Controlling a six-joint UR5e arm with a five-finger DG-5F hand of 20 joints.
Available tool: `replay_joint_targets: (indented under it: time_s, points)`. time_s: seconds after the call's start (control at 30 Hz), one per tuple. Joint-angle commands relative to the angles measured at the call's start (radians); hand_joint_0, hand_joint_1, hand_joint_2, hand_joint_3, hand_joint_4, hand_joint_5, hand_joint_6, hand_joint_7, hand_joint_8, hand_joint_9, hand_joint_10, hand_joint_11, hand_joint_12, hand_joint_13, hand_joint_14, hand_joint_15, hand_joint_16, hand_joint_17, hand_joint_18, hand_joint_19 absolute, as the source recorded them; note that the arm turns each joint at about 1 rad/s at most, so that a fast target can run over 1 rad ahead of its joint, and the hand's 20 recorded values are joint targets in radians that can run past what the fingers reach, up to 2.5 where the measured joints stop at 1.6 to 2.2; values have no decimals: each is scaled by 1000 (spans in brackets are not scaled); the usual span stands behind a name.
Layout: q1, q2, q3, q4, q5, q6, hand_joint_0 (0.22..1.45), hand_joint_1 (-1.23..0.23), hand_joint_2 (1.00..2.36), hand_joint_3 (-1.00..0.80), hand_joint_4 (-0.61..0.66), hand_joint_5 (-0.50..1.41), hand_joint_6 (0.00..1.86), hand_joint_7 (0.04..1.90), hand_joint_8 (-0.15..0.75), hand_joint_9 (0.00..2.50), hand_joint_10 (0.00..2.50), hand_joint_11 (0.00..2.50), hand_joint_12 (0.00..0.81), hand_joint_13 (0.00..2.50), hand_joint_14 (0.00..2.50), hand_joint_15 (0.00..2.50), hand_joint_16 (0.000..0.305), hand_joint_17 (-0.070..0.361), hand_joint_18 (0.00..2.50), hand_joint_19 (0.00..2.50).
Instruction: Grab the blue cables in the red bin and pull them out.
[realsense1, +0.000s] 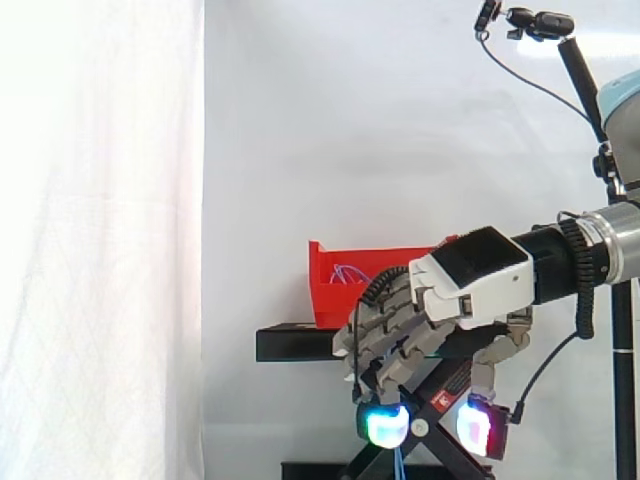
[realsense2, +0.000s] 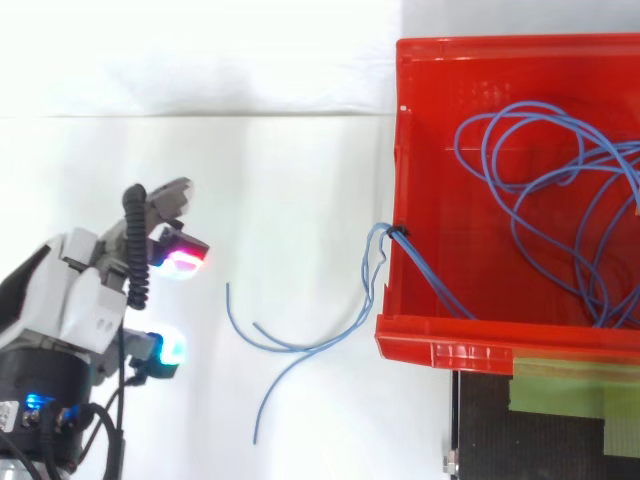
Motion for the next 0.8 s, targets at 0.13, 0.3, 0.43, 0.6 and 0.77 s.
replay_joint_targets:
  time_s: [0.13,0.3,0.43,0.6,0.77]
  points:
    - [-20,-1,11,-60,1,-81,670,-1013,1000,-1000,107,663,33,760,250,552,10,297,375,401,10,232,51,115,355,324]
    - [-23,-1,11,-57,1,-124,667,-1010,1000,-1000,112,671,0,746,249,552,10,301,376,401,9,233,51,115,353,324]
    - [-25,-1,11,-43,1,-131,668,-1009,1000,-1000,118,658,4,695,249,551,10,289,376,398,9,233,51,116,351,332]
    - [-33,-1,11,-23,4,-154,669,-1006,1000,-1000,125,636,9,625,247,547,10,295,375,393,10,234,51,115,345,334]
    - [-36,-1,11,-4,4,-207,670,-1007,1000,-1000,129,617,10,580,247,546,10,293,375,390,9,229,51,115,345,333]
